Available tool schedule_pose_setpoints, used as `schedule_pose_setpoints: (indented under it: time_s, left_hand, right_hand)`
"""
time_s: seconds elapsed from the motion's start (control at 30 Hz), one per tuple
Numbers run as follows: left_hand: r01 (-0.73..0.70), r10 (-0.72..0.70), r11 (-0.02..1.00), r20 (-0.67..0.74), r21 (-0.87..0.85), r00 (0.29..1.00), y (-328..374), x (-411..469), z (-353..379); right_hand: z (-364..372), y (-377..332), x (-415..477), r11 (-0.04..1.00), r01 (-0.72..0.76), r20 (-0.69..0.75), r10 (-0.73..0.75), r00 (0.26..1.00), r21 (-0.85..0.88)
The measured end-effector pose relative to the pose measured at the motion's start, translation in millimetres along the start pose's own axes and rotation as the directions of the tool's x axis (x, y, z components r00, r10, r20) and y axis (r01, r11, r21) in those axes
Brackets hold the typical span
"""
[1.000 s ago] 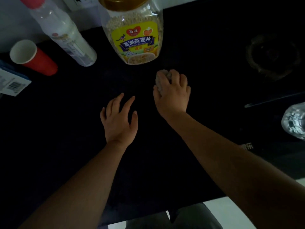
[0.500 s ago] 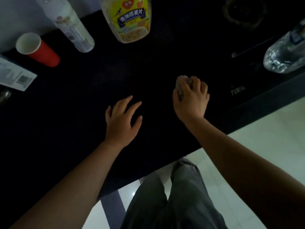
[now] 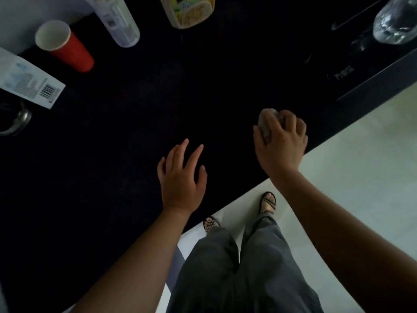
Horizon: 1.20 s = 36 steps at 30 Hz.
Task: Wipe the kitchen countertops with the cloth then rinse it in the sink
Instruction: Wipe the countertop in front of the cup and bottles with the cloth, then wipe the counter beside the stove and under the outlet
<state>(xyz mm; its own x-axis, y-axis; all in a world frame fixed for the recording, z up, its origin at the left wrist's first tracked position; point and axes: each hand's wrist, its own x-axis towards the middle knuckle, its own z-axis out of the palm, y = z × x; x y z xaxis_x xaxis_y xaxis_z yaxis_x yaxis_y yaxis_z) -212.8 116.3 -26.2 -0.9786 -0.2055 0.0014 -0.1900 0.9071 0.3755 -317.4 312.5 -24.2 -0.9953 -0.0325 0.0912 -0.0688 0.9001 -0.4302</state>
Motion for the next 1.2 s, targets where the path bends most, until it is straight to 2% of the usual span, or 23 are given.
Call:
schedule_pose_setpoints:
  time_s: [0.07,0.2,0.37,0.5,0.6,0.73,0.87,0.97,1.07,1.13,1.2]
  left_hand:
    - [-0.001,0.001,1.0,-0.02,0.002,1.0,-1,0,2]
    - [-0.007,0.008,1.0,-0.04,0.026,0.999,-4,0,5]
    - [-0.02,0.02,1.0,-0.042,0.011,0.999,-3,0,3]
    - [-0.032,0.031,0.999,-0.057,-0.005,0.998,-3,-1,3]
    - [-0.034,0.034,0.999,-0.06,0.006,0.998,-4,-1,5]
    - [-0.021,0.022,0.999,-0.044,0.029,0.999,-4,-2,4]
    - [-0.016,0.016,0.999,0.008,0.042,1.0,0,-3,-2]
    - [0.029,-0.029,1.0,0.093,0.011,0.995,7,-2,-9]
    - [0.09,-0.093,0.996,0.18,0.024,0.979,19,2,-17]
    - [0.069,-0.071,0.997,0.205,0.018,0.976,37,5,-22]
    - [-0.003,0.014,0.999,0.213,-0.05,0.977,66,6,-25]
  right_hand:
    - [12,-25,16,1.0,-0.019,-0.001,0.019,1.0,0.002]
    - [29,-68,1,0.981,0.19,0.095,-0.185,0.978,-0.04]
    - [10,-40,-54,0.939,0.341,0.162,-0.33,0.93,-0.042]
    - [-8,-11,-56,0.959,0.283,0.164,-0.279,0.946,-0.002]
    - [-2,-28,-32,0.978,0.208,0.183,-0.203,0.962,-0.008]
    - [6,-54,-14,0.963,0.252,0.289,-0.216,0.933,-0.094]
    - [-10,-46,-20,0.963,0.261,0.312,-0.231,0.922,-0.059]
    - [-26,-28,-25,0.986,0.165,0.306,-0.167,0.937,0.033]
    - [-49,4,-25,0.98,-0.039,0.316,-0.026,0.948,0.197]
    - [-71,28,-26,0.918,-0.209,0.307,0.103,0.946,0.336]
    - [-98,50,-30,0.832,-0.315,0.291,0.195,0.937,0.457]
